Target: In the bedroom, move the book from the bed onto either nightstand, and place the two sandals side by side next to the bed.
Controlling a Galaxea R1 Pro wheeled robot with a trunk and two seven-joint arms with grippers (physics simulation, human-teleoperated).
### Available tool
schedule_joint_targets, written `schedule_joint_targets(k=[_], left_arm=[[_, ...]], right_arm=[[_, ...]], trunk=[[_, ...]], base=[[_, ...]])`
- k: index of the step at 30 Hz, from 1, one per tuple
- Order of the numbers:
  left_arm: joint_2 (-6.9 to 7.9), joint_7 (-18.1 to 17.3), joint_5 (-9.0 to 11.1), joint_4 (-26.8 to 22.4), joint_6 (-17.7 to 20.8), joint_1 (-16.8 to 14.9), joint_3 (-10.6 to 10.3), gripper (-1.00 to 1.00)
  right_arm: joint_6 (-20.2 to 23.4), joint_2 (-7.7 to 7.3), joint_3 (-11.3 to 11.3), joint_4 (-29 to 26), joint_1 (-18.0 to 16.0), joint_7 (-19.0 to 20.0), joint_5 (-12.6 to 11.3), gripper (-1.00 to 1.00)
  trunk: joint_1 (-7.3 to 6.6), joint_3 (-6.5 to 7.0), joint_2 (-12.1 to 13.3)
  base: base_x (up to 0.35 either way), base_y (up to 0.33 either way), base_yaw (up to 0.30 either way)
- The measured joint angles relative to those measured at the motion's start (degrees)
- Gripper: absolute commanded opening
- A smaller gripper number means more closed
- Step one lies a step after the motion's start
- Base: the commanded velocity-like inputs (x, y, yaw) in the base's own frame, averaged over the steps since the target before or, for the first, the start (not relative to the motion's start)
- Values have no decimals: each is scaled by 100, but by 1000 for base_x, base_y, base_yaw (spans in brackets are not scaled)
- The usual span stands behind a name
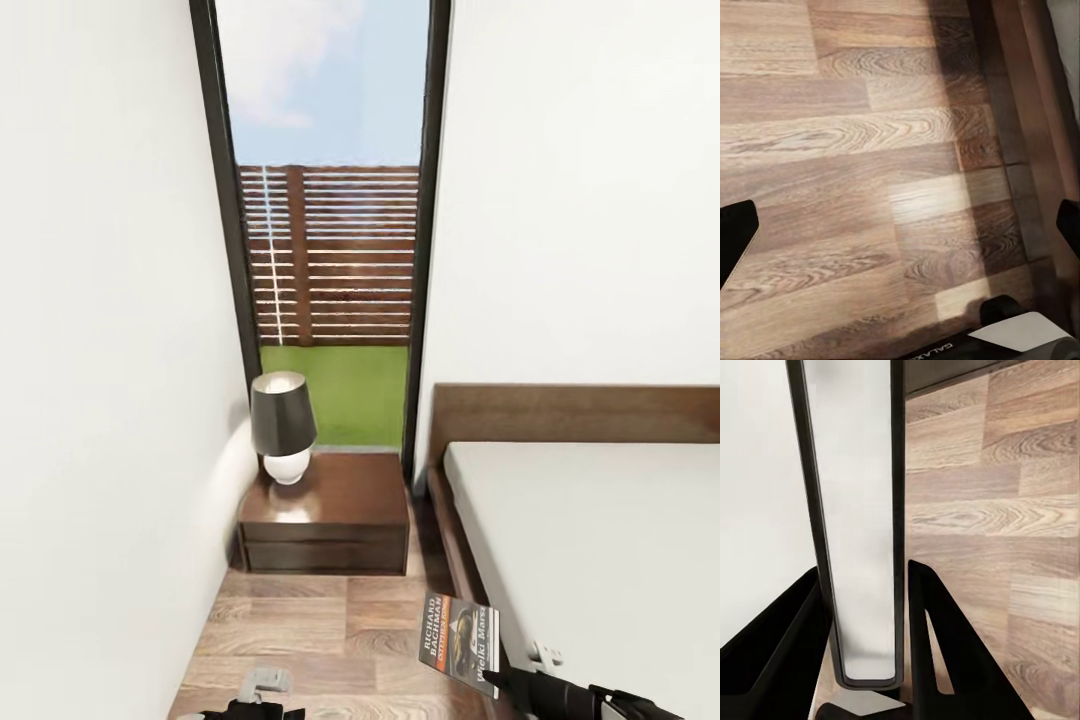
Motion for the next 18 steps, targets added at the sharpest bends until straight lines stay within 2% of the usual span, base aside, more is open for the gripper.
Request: schedule_joint_targets(k=[18], left_arm=[[0, 0, 0, 0, 0, 0, 0, 100]], right_arm=[[0, -2, -2, 0, -3, 0, 0, -100]], trunk=[[0, 0, 0]], base=[[328, 0, 0]])
